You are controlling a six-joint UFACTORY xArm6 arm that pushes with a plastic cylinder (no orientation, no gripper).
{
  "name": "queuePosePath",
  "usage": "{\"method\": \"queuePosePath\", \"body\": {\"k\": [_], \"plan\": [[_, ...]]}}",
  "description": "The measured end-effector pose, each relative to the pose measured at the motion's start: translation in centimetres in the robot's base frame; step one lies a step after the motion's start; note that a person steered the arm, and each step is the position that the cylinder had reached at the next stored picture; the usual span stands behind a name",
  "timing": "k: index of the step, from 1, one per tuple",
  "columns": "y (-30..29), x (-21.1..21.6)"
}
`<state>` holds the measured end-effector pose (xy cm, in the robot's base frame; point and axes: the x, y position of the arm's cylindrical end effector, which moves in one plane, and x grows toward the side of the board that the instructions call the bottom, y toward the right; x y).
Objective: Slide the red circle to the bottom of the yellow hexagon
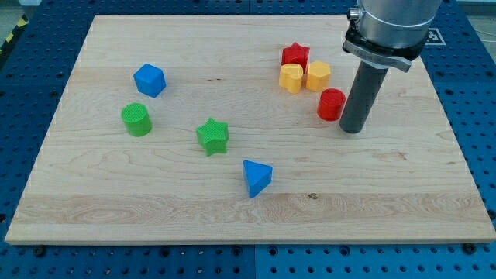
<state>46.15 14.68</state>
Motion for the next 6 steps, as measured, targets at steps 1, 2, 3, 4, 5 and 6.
{"method": "queuePosePath", "body": {"k": [1, 2, 3, 4, 5, 6], "plan": [[0.0, 0.0], [-0.6, 0.0], [-1.0, 0.0], [-1.1, -0.3], [-1.1, -1.0], [-1.2, -1.8]]}}
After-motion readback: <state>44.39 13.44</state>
